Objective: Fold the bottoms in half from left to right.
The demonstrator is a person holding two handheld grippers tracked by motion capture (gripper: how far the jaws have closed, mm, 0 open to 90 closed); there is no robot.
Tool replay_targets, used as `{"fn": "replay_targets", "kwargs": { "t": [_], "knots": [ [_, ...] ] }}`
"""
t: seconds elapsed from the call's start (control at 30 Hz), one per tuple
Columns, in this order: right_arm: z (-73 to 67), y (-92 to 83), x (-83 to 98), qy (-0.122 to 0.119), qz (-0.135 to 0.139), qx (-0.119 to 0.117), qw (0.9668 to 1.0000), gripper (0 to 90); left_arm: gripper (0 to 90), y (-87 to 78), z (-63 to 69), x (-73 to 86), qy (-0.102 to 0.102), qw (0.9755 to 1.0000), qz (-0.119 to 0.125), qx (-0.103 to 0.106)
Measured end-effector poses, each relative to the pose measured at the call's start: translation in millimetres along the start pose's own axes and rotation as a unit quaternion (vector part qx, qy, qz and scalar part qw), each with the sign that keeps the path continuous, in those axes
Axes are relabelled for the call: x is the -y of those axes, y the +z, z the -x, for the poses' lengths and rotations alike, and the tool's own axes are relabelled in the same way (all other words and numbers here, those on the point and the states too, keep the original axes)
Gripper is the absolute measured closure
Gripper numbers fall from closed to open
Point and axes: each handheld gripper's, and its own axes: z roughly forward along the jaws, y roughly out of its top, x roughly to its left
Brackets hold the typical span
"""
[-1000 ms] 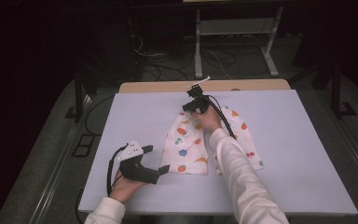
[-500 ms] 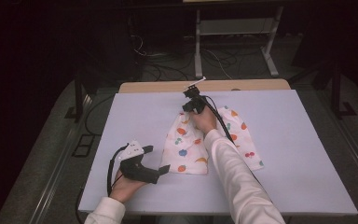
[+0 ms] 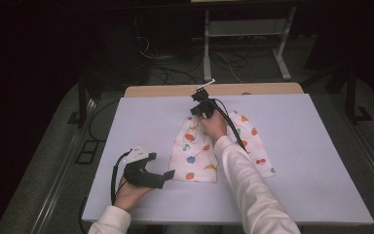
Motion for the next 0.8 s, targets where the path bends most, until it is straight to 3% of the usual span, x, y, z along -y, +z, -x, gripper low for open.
{"fn": "replay_targets", "kwargs": {
  "t": [0.17,0.37,0.53,0.8],
  "knots": [
    [-2.1,-5.9,1.6,-0.004,0.008,0.000,1.0000,87.7,0.0,0.8,-1.2,0.4,-0.004,0.9999,-0.009,-0.004],
    [-3.4,-9.3,4.7,-0.007,0.017,-0.012,0.9998,87.7,0.0,2.8,-4.6,1.4,-0.027,0.9994,-0.019,-0.007],
    [-3.2,-9.8,8.1,-0.005,0.021,-0.015,0.9997,87.6,0.0,5.5,-10.1,2.1,-0.070,0.9965,-0.046,0.002],
    [-4.3,-8.2,10.2,-0.006,0.021,-0.014,0.9997,87.6,6.0,9.0,-14.9,3.9,-0.104,0.9918,-0.072,0.019]
  ]
}}
